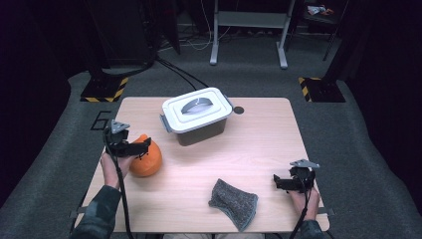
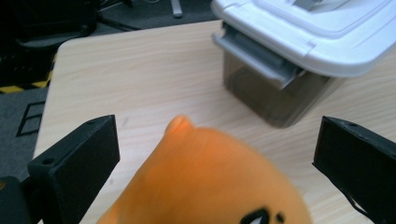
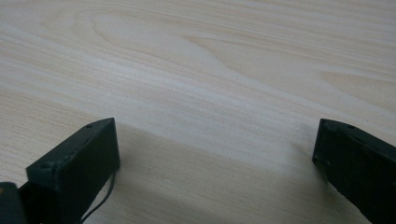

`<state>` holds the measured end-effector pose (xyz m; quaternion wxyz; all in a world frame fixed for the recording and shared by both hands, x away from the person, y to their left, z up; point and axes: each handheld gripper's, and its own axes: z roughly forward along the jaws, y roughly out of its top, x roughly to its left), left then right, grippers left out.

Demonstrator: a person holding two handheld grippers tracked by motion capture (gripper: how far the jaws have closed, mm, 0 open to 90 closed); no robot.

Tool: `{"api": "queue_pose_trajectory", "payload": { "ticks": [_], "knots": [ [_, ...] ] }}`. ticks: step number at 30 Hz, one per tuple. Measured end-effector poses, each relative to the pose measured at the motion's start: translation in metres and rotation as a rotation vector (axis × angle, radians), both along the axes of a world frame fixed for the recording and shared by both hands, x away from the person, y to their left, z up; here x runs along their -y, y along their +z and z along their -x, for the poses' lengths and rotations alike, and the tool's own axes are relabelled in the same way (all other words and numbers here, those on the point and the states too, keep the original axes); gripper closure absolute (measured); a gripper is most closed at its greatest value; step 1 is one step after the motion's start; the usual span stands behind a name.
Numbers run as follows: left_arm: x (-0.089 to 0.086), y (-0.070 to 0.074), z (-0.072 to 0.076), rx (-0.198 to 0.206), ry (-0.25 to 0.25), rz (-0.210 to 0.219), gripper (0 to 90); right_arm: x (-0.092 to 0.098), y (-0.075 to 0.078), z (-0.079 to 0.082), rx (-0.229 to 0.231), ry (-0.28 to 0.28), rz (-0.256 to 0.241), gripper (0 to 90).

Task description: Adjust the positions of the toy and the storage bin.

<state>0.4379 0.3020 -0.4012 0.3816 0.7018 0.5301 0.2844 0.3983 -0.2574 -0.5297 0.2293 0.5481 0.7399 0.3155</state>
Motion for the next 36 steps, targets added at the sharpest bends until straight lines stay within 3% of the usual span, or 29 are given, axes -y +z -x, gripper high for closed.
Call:
{"api": "queue_pose_trajectory", "payload": {
  "ticks": [9, 14, 16, 20, 22, 26, 28, 29, 36],
  "knots": [
    [0.032, 0.011, -0.038, -0.024, -0.070, 0.002, 0.0, 0.000, 0.000, 0.000, 0.000, 0.000, -0.001, 0.0],
    [0.048, 0.010, -0.056, -0.046, -0.092, -0.040, 1.4, 0.000, 0.000, 0.000, 0.000, 0.001, -0.001, 0.0],
    [0.055, 0.010, -0.063, -0.030, -0.098, -0.063, 3.3, 0.000, 0.000, 0.000, 0.000, 0.000, -0.001, 0.0],
    [0.062, 0.008, -0.076, -0.055, -0.095, -0.050, 4.1, 0.000, 0.000, 0.000, 0.000, 0.001, 0.000, 0.0],
    [0.067, 0.006, -0.081, -0.047, -0.095, -0.067, 5.1, 0.000, 0.000, 0.000, 0.000, 0.001, 0.000, 0.0],
    [0.073, 0.001, -0.092, -0.078, -0.110, -0.072, 6.2, 0.000, 0.000, 0.000, 0.000, 0.001, 0.000, 0.0],
    [0.074, -0.002, -0.096, -0.088, -0.112, -0.054, 6.8, 0.000, 0.000, 0.000, 0.001, 0.001, 0.001, 0.1],
    [0.074, -0.002, -0.097, -0.101, -0.124, -0.071, 6.8, 0.000, 0.000, 0.000, 0.001, 0.001, 0.001, 0.1],
    [0.077, -0.005, -0.102, -0.106, -0.177, -0.039, 9.7, 0.000, 0.000, 0.000, 0.001, 0.001, 0.001, 0.2]
  ]
}}
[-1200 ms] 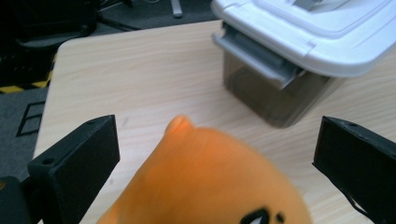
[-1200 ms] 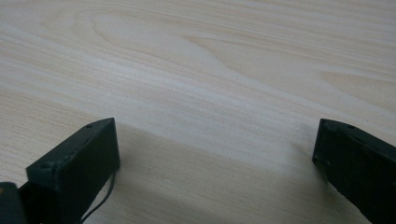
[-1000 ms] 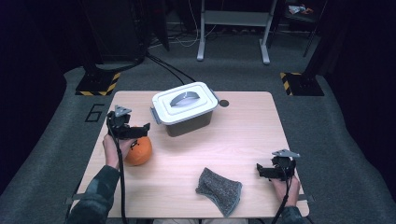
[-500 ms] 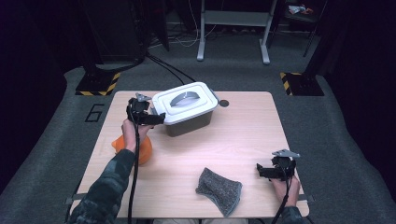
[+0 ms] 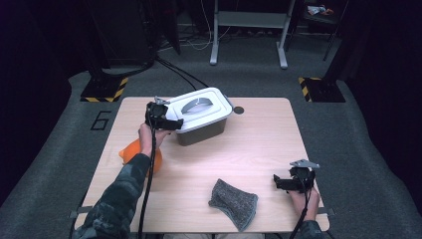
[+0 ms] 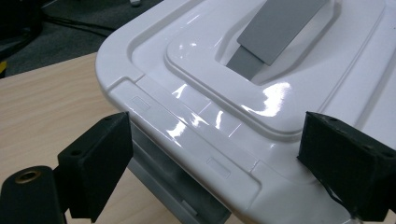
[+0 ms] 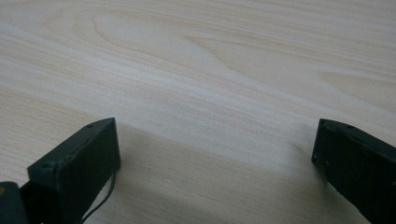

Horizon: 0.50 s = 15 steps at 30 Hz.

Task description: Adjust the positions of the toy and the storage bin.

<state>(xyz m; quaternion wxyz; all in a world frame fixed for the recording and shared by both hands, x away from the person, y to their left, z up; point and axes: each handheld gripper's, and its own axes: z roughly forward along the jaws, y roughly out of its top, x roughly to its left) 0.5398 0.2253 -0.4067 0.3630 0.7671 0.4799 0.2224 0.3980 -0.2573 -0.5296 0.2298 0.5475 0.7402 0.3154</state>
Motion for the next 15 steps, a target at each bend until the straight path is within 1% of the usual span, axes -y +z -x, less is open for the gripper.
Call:
{"api": "queue_pose_trajectory", "payload": {
  "ticks": [2, 3, 4, 6, 8, 10, 12, 15],
  "knots": [
    [-0.0003, -0.0010, -0.0010, -0.005, -0.012, 0.015, 10.0, -0.0001, 0.0000, 0.0001, 0.001, -0.001, 0.000, 0.2],
    [-0.0006, -0.0014, -0.0016, -0.011, -0.031, 0.021, 9.9, -0.0001, 0.0000, 0.0001, 0.001, -0.001, 0.000, 0.2],
    [-0.0002, -0.0015, -0.0016, -0.011, -0.035, 0.019, 9.9, -0.0001, 0.0000, 0.0001, 0.001, -0.001, 0.000, 0.2],
    [0.0010, -0.0001, -0.0019, -0.003, -0.053, -0.004, 10.1, -0.0002, 0.0000, 0.0001, 0.001, -0.001, 0.000, 0.2],
    [0.0012, 0.0006, -0.0025, -0.005, -0.065, -0.015, 10.3, -0.0002, 0.0000, 0.0001, 0.001, -0.002, 0.000, 0.2],
    [0.0021, 0.0007, -0.0027, 0.004, -0.065, -0.019, 10.5, -0.0002, 0.0000, 0.0001, 0.001, -0.002, 0.000, 0.2],
    [0.0017, 0.0012, -0.0034, 0.004, -0.071, -0.024, 10.7, -0.0003, 0.0000, 0.0002, 0.001, -0.002, 0.000, 0.2],
    [0.0011, 0.0010, -0.0054, 0.008, -0.074, -0.015, 11.1, -0.0003, 0.0000, 0.0002, 0.002, -0.002, 0.000, 0.2]
  ]
}}
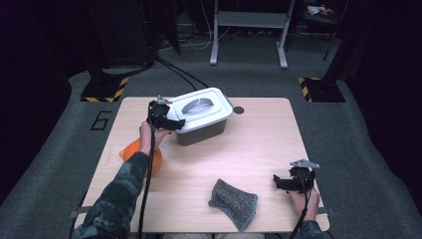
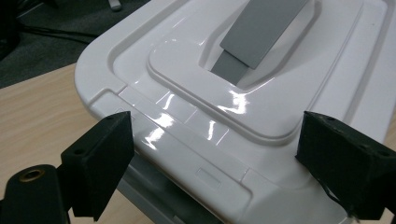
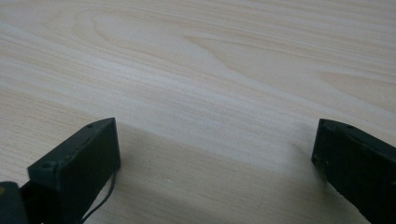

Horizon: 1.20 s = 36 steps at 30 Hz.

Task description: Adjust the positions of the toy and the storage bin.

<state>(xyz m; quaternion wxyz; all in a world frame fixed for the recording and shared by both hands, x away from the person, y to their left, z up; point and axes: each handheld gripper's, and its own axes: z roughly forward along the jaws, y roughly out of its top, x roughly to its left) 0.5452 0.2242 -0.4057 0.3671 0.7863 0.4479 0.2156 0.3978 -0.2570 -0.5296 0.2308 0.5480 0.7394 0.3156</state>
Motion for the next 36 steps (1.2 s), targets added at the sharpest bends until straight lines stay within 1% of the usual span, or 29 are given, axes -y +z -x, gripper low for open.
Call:
{"api": "queue_pose_trajectory", "payload": {
  "ticks": [2, 5, 6, 7, 9, 11, 12, 13, 14, 15, 16, 18, 19, 20, 21, 23, 24, 27, 28, 29, 30, 31, 32, 33, 34, 35, 36],
  "knots": [
    [0.001, 0.000, -0.001, 0.004, -0.008, 0.001, 11.1, 0.000, 0.000, 0.000, 0.000, 0.000, 0.000, 0.2],
    [0.003, -0.002, -0.002, 0.011, -0.012, 0.017, 11.1, 0.000, 0.000, 0.000, -0.001, 0.001, 0.000, 0.2],
    [0.003, -0.001, -0.002, 0.005, -0.025, 0.005, 11.1, 0.000, 0.000, 0.000, -0.003, -0.001, 0.000, 0.2],
    [0.004, -0.002, -0.003, 0.013, -0.029, 0.018, 11.2, 0.000, 0.000, 0.000, -0.001, 0.001, 0.001, 0.2],
    [0.005, -0.002, -0.004, 0.013, -0.030, 0.026, 11.1, 0.000, 0.000, 0.000, -0.002, 0.000, 0.000, 0.3],
    [0.004, -0.002, -0.004, 0.015, -0.041, 0.023, 11.2, 0.000, 0.000, 0.000, -0.002, -0.002, 0.000, 0.2],
    [0.003, -0.001, -0.004, 0.017, -0.040, 0.017, 12.6, 0.000, 0.000, 0.000, -0.001, 0.000, -0.001, 0.3],
    [0.003, -0.001, -0.004, 0.039, -0.027, 0.006, 15.4, 0.000, 0.000, 0.000, -0.001, 0.000, 0.000, 0.2],
    [0.003, 0.000, -0.004, 0.045, -0.017, 0.007, 15.8, 0.000, 0.000, 0.000, -0.001, 0.000, 0.000, 0.3],
    [0.004, 0.001, -0.004, 0.066, -0.011, 0.024, 16.1, 0.000, 0.000, 0.000, 0.000, 0.000, -0.001, 0.3],
    [0.004, 0.002, -0.004, 0.073, -0.014, 0.023, 17.0, 0.000, 0.000, 0.000, -0.002, -0.001, -0.001, 0.3],
    [0.005, 0.006, -0.006, 0.074, -0.027, 0.040, 20.0, 0.000, 0.000, 0.000, 0.000, 0.000, 0.000, 0.3],
    [0.006, 0.007, -0.008, 0.079, -0.032, 0.060, 20.0, 0.000, 0.000, 0.000, 0.000, 0.000, 0.000, 0.3],
    [0.009, 0.009, -0.010, 0.081, -0.039, 0.074, 21.6, 0.000, 0.000, 0.000, 0.000, 0.000, 0.000, 0.3],
    [0.013, 0.011, -0.013, 0.094, -0.049, 0.059, 24.4, 0.000, 0.000, 0.000, 0.000, -0.001, 0.000, 0.2],
    [0.020, 0.011, -0.016, 0.091, -0.066, 0.053, 28.2, 0.000, 0.000, 0.000, -0.001, 0.000, 0.000, 0.3],
    [0.023, 0.011, -0.019, 0.096, -0.065, 0.049, 31.0, 0.000, 0.000, 0.000, 0.000, 0.000, 0.000, 0.3],
    [0.032, 0.009, -0.024, 0.100, -0.072, 0.063, 35.7, 0.000, 0.000, 0.000, 0.001, 0.000, 0.000, 0.2],
    [0.035, 0.009, -0.025, 0.115, -0.079, 0.051, 37.7, 0.000, 0.000, 0.000, 0.000, 0.000, 0.000, 0.3],
    [0.039, 0.008, -0.026, 0.112, -0.093, 0.036, 40.1, 0.000, 0.000, 0.000, 0.000, -0.001, -0.001, 0.3],
    [0.042, 0.007, -0.027, 0.110, -0.093, 0.020, 42.4, 0.000, 0.000, 0.000, 0.000, -0.001, 0.000, 0.3],
    [0.044, 0.005, -0.028, 0.109, -0.096, 0.019, 43.9, 0.000, 0.000, 0.000, 0.000, 0.000, -0.001, 0.3],
    [0.045, 0.004, -0.029, 0.105, -0.100, 0.028, 47.5, 0.000, 0.000, 0.000, 0.000, 0.000, -0.001, 0.3],
    [0.046, 0.004, -0.030, 0.111, -0.086, 0.024, 49.5, 0.000, 0.000, 0.000, 0.000, -0.001, 0.000, 0.3],
    [0.046, 0.004, -0.031, 0.116, -0.078, 0.021, 53.7, 0.000, 0.000, 0.000, 0.000, 0.000, -0.001, 0.3],
    [0.046, 0.003, -0.031, 0.126, -0.088, 0.015, 56.8, 0.000, 0.000, 0.000, 0.000, 0.000, -0.001, 0.3],
    [0.046, 0.003, -0.031, 0.126, -0.088, 0.015, 57.7, 0.000, 0.000, 0.000, 0.000, 0.000, -0.001, 0.3]
  ]
}}
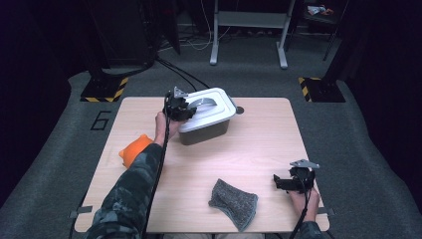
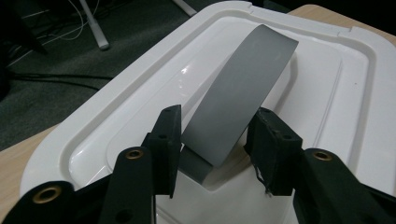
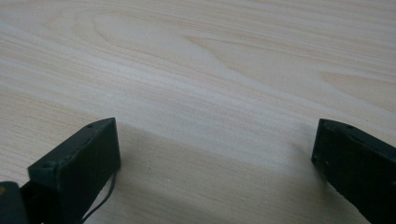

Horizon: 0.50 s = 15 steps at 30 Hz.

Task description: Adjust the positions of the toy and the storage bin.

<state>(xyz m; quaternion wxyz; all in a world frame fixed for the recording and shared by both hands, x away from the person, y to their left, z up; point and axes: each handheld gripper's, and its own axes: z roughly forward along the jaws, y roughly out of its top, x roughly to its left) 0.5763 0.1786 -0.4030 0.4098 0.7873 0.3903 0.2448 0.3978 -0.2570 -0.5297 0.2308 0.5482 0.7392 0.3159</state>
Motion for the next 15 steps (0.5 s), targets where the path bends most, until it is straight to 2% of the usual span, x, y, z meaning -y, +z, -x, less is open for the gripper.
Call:
{"api": "queue_pose_trajectory", "payload": {
  "ticks": [1, 5, 6, 8, 11, 15],
  "knots": [
    [0.000, 0.000, 0.000, 0.004, -0.010, -0.021, 57.7, 0.000, 0.000, 0.000, 0.000, 0.000, 0.000, 0.3],
    [-0.001, 0.000, 0.002, 0.017, -0.046, -0.054, 60.7, 0.000, 0.000, 0.000, 0.000, -0.001, 0.000, 0.3],
    [0.000, -0.001, 0.003, 0.022, -0.048, -0.044, 61.2, 0.000, 0.000, 0.000, -0.002, -0.001, 0.000, 0.3],
    [0.000, -0.001, 0.005, 0.037, -0.068, -0.065, 61.9, 0.000, 0.000, 0.000, 0.000, 0.000, 0.000, 0.3],
    [-0.001, -0.002, 0.008, 0.030, -0.078, -0.044, 62.3, 0.000, 0.000, 0.000, 0.000, -0.003, -0.001, 0.3],
    [-0.001, -0.003, 0.011, 0.037, -0.111, -0.043, 62.7, 0.000, 0.000, 0.000, 0.000, -0.002, -0.001, 0.3]
  ]
}}
